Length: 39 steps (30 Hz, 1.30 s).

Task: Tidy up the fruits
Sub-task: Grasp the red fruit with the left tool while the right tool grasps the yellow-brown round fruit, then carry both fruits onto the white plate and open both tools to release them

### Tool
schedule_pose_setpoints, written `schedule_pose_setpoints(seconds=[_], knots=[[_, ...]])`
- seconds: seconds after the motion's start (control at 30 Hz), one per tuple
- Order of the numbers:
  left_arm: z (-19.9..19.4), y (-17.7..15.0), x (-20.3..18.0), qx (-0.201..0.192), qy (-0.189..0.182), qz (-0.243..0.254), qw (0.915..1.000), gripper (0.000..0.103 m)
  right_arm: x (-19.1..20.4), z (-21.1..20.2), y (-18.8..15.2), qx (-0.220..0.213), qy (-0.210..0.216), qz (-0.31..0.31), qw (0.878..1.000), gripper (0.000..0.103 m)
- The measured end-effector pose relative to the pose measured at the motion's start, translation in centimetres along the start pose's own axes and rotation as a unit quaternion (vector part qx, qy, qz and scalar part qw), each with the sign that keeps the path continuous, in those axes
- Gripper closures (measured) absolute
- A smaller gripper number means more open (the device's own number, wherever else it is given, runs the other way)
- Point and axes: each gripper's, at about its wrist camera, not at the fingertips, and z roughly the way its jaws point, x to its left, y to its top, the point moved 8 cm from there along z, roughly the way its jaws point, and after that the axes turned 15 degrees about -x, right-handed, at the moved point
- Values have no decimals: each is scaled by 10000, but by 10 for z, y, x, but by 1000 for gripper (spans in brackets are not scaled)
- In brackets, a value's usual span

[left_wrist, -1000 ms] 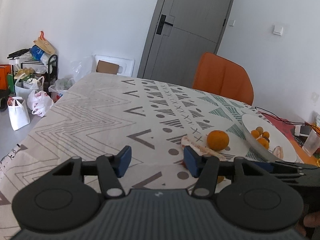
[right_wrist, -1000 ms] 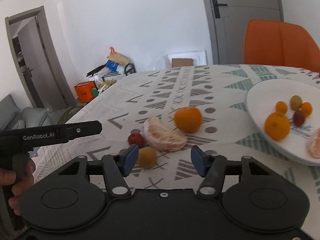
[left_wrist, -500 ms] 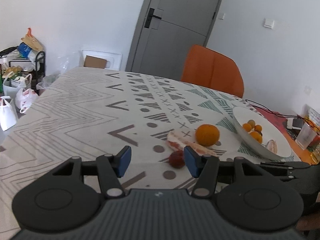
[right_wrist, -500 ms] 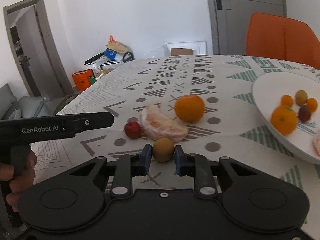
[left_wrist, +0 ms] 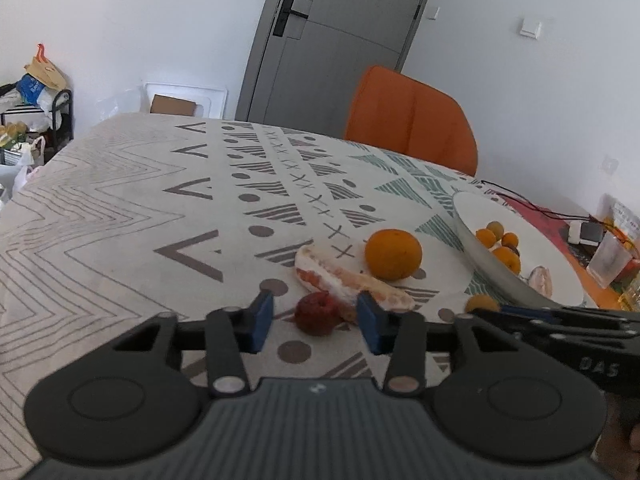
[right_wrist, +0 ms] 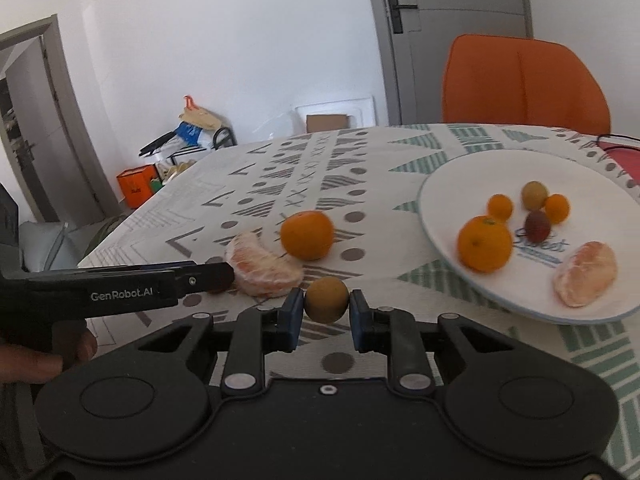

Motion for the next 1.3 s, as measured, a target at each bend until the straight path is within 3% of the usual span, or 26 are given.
schedule_pose_setpoints(seconds=[0.03, 0.37, 0.73, 1.3], knots=[[1, -1, -1, 28, -36, -8, 10000, 81, -2, -1, 1, -14, -24, 9, 10000, 80], [-8, 11, -9, -41, 32, 200, 9998, 81, -14, -11, 5, -250, -146, 152, 9995, 80], [-9, 26, -49, -287, -151, 357, 9988, 81, -43, -38, 21, -635, -341, 295, 9970, 80], [5, 26, -109, -349, -470, 610, 9964, 81, -94, -61, 26, -900, -669, 568, 9921, 80]])
